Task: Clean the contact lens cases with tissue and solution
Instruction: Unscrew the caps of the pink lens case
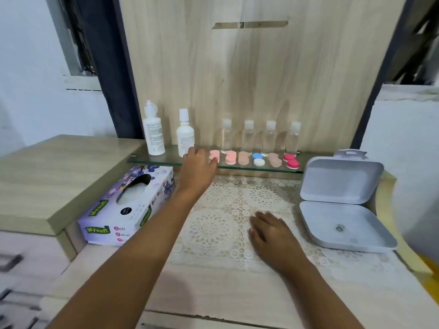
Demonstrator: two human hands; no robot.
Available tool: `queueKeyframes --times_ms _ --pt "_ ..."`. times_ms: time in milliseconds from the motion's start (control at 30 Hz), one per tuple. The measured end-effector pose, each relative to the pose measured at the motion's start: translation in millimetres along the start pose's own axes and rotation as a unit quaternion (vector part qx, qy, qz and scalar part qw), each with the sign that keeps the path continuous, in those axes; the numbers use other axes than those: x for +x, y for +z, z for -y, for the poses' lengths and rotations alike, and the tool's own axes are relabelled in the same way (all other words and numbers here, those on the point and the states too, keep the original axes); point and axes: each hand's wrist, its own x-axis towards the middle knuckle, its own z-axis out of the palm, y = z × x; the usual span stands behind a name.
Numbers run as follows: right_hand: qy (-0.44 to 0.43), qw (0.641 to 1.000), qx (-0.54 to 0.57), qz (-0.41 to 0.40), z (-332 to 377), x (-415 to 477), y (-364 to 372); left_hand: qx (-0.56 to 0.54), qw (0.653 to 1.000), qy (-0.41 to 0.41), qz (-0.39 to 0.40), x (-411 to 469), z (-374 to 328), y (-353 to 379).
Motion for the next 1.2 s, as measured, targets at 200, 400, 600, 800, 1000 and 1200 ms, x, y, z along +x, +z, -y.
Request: queueKeyframes --times_ms 200,400,600,800,1000,1200 --pt "-0.006 1.000 0.010 -0.023 -4.2 2.6 4.9 -0.019 0.994 -0.082 0.064 25.3 4.4 14.8" --pt "-0.009 0.999 0.011 -0.029 -4.8 4.3 5.4 -0.046 0.994 -0.084 0.051 28.5 7.1 14.3" --pt "-0.011 0.999 0.018 -0.035 -4.2 2.9 4.9 -0.146 0.988 -0.036 0.027 -6.3 -0.2 -11.0" --pt "-0.013 0.999 0.025 -0.044 -3.5 3.4 4.3 -0.223 0.962 0.019 0.159 -56.9 6.6 -26.6" --pt "-0.005 0.997 0.055 -0.048 -6.8 5.0 7.0 -0.194 0.942 0.015 0.274 -86.3 19.2 -1.6" --pt "0.002 0.993 0.091 -0.080 -5.9 5.8 5.4 -0.103 0.947 0.060 0.300 -96.1 29.9 15.6"
